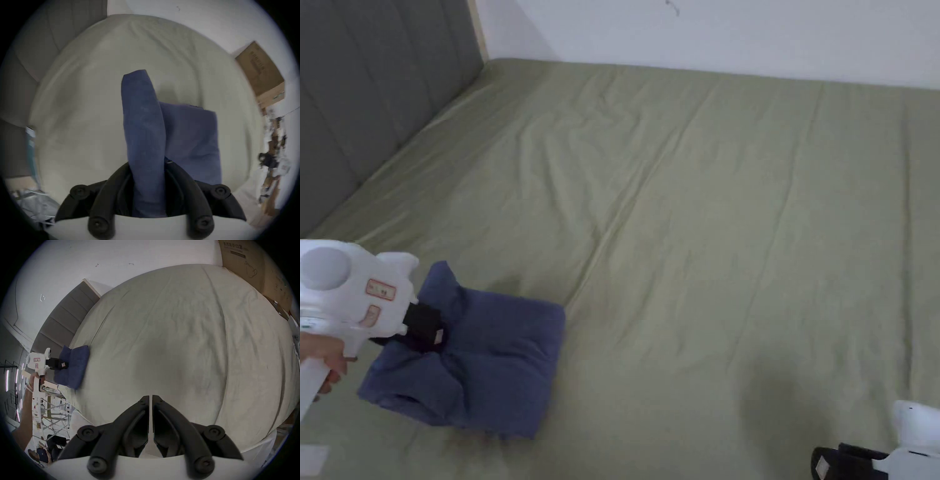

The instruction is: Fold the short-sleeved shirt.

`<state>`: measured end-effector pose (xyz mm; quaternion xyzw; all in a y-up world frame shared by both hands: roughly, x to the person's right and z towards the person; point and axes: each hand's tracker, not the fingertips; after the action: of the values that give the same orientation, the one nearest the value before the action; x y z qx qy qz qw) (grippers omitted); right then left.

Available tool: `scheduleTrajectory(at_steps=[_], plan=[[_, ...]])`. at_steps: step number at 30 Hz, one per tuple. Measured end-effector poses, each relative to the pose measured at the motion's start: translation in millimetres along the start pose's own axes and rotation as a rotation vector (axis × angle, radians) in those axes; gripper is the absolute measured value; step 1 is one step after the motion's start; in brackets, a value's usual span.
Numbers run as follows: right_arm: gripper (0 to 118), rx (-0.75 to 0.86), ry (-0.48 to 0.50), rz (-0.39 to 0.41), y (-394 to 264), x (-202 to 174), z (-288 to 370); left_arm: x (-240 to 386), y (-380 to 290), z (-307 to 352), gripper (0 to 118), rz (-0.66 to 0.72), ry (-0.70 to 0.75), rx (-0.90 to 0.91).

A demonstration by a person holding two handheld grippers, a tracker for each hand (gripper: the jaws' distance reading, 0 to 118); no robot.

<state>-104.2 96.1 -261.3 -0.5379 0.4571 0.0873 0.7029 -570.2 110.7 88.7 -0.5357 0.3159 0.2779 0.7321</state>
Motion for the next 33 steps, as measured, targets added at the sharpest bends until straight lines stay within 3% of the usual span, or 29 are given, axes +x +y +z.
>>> scheduleTrajectory(at_steps=[3, 4, 5, 7, 8, 10, 13, 17, 18, 20, 21, 24, 27, 33], plan=[[3, 0.008, 0.0, -0.001, 2, -10, 0, -25, 8, -7, 20, -0.014, 0.193, -0.014], [3, 0.008, 0.003, 0.001, 3, -11, -1, -29, 10, -9, 29, -0.035, 0.236, -0.008], [3, 0.003, 0.005, 0.006, 4, -13, -1, -31, 11, -12, 45, -0.067, 0.278, -0.009], [3, -0.01, -0.003, 0.019, 4, -15, -4, -31, 10, -17, 96, -0.12, 0.354, -0.007], [3, -0.016, -0.011, 0.023, 4, -16, -6, -29, 10, -18, 111, -0.146, 0.398, -0.012], [3, -0.019, -0.01, 0.022, 3, -15, -6, -30, 10, -17, 115, -0.129, 0.433, 0.0], [3, -0.021, 0.005, 0.01, 2, -13, -4, -28, 7, -6, 115, -0.038, 0.334, 0.049], [3, -0.01, 0.012, 0.011, 0, -9, 1, -8, -5, 14, 110, 0.064, 0.202, 0.11], [3, -0.006, 0.016, 0.004, -1, -8, 3, 1, -9, 19, 96, 0.078, 0.152, 0.131], [3, 0.004, 0.029, -0.002, -2, -3, 7, 28, -25, 29, 10, 0.083, 0.085, 0.186], [3, 0.012, 0.027, -0.003, -2, 2, 10, 44, -35, 36, 1, 0.086, 0.096, 0.266], [3, 0.041, 0.025, -0.005, -5, 10, 21, 90, -63, 58, 0, 0.085, -0.032, 0.34], [3, 0.075, 0.016, 0.004, -6, 18, 33, 143, -85, 80, 0, 0.054, -0.047, 0.391], [3, 0.283, -0.119, 0.13, -5, 11, 73, 237, -113, 117, 0, -0.051, -0.017, 0.564]])
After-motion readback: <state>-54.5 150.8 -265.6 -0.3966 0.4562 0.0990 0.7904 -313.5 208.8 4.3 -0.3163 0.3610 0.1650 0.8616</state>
